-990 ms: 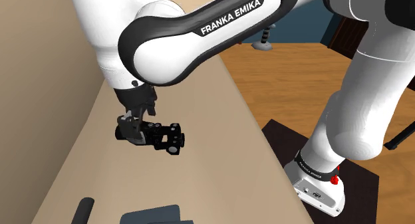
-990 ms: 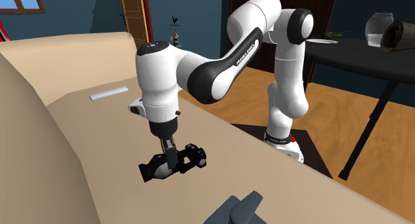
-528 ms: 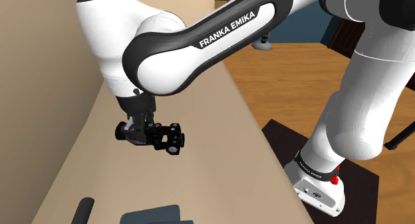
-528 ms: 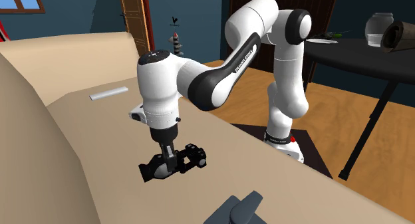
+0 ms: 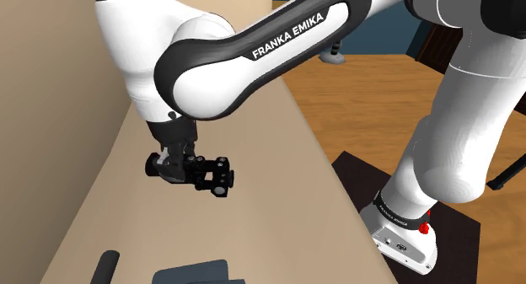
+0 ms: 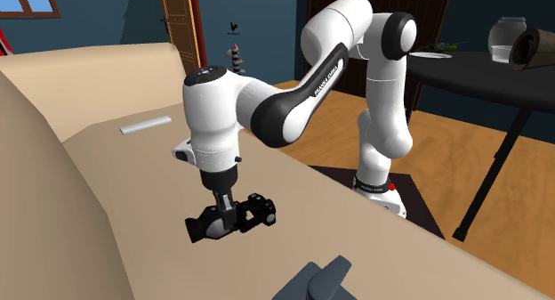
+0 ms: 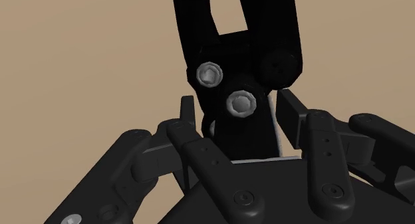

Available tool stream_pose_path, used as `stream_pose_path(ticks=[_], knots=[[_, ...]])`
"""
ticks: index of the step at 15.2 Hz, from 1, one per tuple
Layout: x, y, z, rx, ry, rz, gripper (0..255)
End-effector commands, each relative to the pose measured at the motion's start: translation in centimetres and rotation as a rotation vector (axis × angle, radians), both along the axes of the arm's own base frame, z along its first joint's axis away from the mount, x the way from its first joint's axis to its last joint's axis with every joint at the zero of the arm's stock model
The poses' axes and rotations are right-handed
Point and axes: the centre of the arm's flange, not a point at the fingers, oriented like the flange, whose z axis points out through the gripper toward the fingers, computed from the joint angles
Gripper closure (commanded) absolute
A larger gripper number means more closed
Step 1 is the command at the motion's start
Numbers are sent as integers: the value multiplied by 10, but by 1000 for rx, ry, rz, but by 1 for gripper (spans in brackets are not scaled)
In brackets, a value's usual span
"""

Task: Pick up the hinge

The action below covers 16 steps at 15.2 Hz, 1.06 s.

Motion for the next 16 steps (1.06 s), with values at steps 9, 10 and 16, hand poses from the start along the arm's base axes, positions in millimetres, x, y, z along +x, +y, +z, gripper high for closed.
stream_pose_path(ticks=[9, 10, 16], knots=[[0, 0, 50, 0, 0, -1, 255], [0, 0, 56, 0, 0, -1, 255], [0, 0, 78, 0, 0, -1, 255]])
